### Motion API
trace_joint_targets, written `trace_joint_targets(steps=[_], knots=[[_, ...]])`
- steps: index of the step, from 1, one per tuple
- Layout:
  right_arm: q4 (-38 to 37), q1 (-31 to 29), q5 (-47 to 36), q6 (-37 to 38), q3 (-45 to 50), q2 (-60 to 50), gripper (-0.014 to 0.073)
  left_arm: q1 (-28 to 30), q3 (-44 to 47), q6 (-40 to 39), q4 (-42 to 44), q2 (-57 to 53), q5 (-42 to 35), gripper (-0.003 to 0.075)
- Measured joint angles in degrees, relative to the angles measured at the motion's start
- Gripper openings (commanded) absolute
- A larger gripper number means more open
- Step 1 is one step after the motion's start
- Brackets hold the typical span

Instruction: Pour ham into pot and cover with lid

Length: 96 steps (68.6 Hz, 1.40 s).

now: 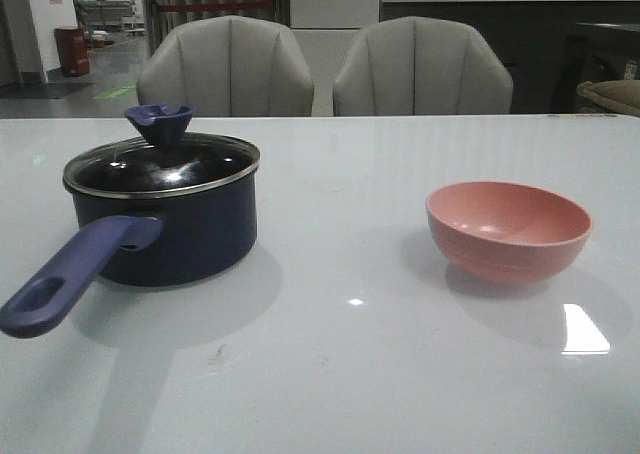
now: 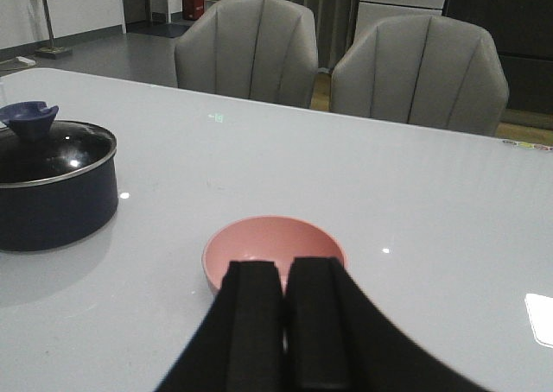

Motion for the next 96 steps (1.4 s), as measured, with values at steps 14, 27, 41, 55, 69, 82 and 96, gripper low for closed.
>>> trace_joint_targets(steps=[14,27,41,55,69,82,96], knots=[[0.0,0.0,0.0,0.0,0.0,0.0,0.016,0.0,1.82,0.0,-0.09,-2.81,-1.02,0.0132],[0.0,0.0,0.0,0.0,0.0,0.0,0.016,0.0,2.21,0.0,-0.09,-2.81,-1.02,0.0132],[0.0,0.0,0.0,0.0,0.0,0.0,0.016,0.0,2.78,0.0,-0.09,-2.85,-2.19,0.0132],[0.0,0.0,0.0,0.0,0.0,0.0,0.016,4.81,8.79,0.0,2.12,-4.72,-7.64,0.0132],[0.0,0.0,0.0,0.0,0.0,0.0,0.016,18.57,19.18,-5.98,2.34,-8.97,-18.65,0.0132],[0.0,0.0,0.0,0.0,0.0,0.0,0.016,22.47,22.13,-8.55,3.47,-8.97,-23.66,0.0132],[0.0,0.0,0.0,0.0,0.0,0.0,0.016,19.31,22.13,-8.62,5.28,-8.97,-24.22,0.0132]])
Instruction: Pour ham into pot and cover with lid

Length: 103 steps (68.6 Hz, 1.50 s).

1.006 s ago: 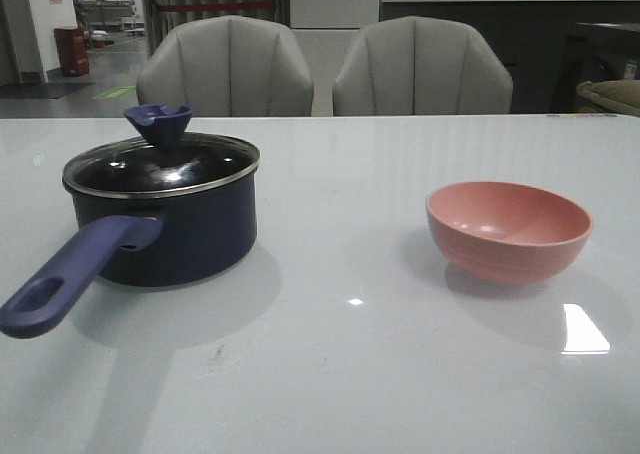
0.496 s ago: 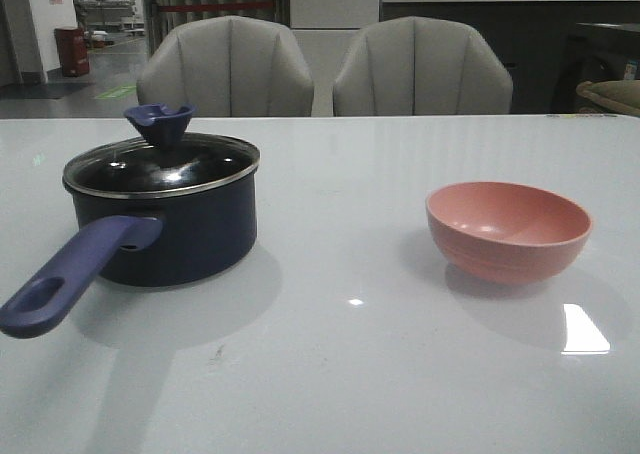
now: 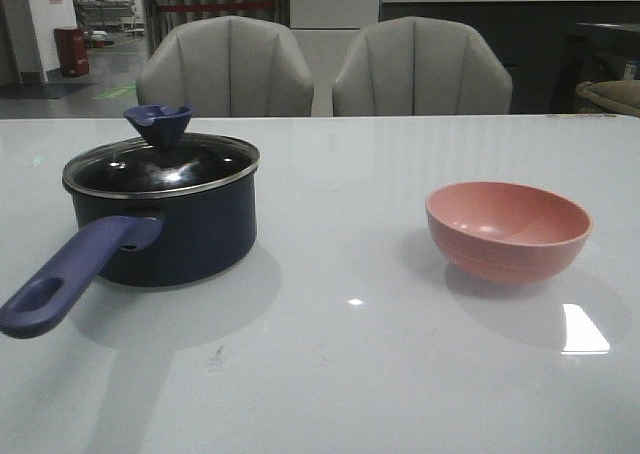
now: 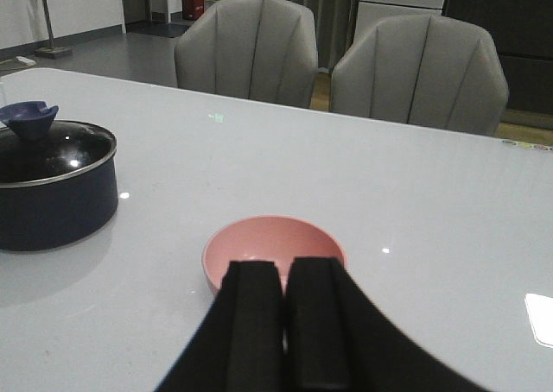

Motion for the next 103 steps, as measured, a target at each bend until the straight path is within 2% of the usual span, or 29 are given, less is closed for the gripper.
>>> trace_joint_targets(steps=[14,75,82,103], knots=[[0.0,0.0,0.0,0.0,0.0,0.0,0.016,-2.49,0.0,0.0,0.31,0.0,-0.27,0.0132],[-0.18,0.0,0.0,0.0,0.41,0.0,0.016,-2.49,0.0,-0.13,0.42,0.0,-0.41,0.0132],[-3.93,-0.7,-0.23,1.58,0.97,0.0,0.016,-2.49,0.0,-0.13,0.42,0.0,-0.41,0.0132],[-19.28,-7.06,-6.89,17.4,5.87,-1.51,0.016,-2.49,0.0,-0.15,0.42,0.0,-0.44,0.0132]])
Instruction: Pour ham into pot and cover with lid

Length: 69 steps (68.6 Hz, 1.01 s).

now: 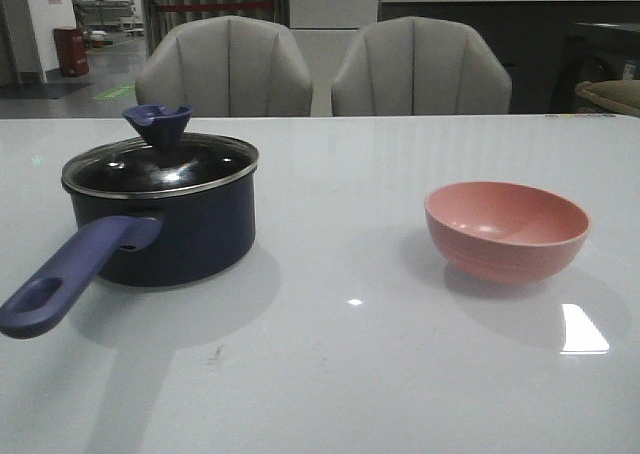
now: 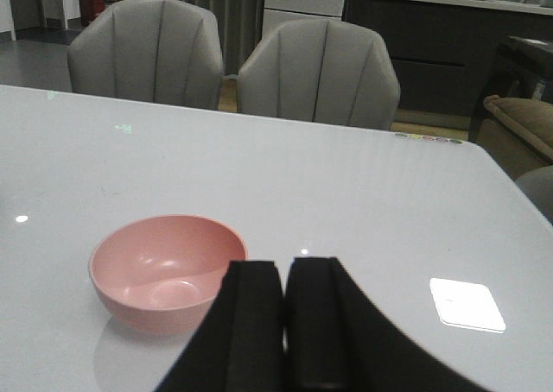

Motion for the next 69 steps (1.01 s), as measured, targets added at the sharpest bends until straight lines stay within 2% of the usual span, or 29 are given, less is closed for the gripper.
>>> trace_joint_targets(steps=[19,69], knots=[[-2.58,-0.11,-4.79,2.36,6.87,-5.23,0.016,0.0,0.0,-0.1,0.0,0.0,-0.09,0.0132],[-2.71,-0.11,-4.68,2.36,6.85,-5.75,0.016,0.0,0.0,-0.1,0.0,0.0,-0.09,0.0132]])
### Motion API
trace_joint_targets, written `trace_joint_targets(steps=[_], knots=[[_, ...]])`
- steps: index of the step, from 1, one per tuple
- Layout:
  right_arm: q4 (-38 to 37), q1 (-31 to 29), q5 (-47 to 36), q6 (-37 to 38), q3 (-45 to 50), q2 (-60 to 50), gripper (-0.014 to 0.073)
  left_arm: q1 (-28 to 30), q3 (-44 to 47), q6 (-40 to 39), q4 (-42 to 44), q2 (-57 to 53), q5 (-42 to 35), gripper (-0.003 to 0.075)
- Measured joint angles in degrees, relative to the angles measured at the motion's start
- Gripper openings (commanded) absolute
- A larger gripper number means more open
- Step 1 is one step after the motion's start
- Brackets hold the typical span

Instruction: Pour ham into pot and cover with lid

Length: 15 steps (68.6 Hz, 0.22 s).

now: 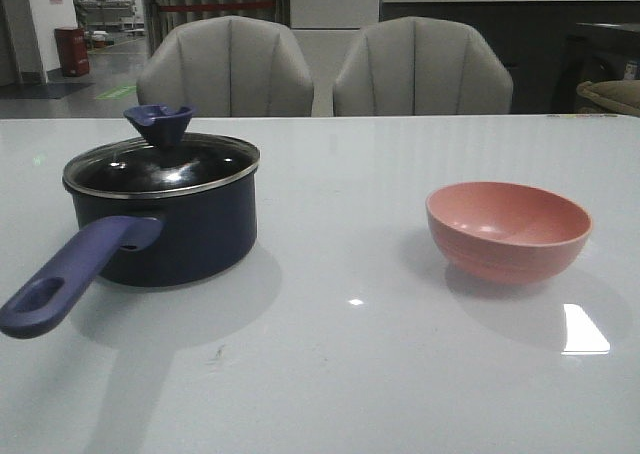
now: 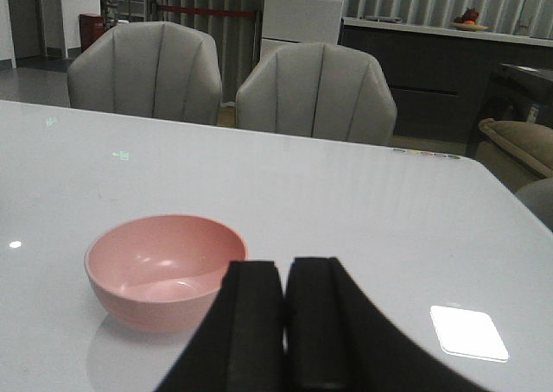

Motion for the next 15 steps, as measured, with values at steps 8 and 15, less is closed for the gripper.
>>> trace_joint_targets(steps=[8,15], knots=[[0.0,0.0,0.0,0.0,0.0,0.0,0.016,0.0,0.0,0.0,0.0,0.0,-0.04,0.0132],[-0.13,0.0,0.0,0.02,0.0,0.0,0.016,0.0,0.0,0.0,0.0,0.0,-0.04,0.0132]])
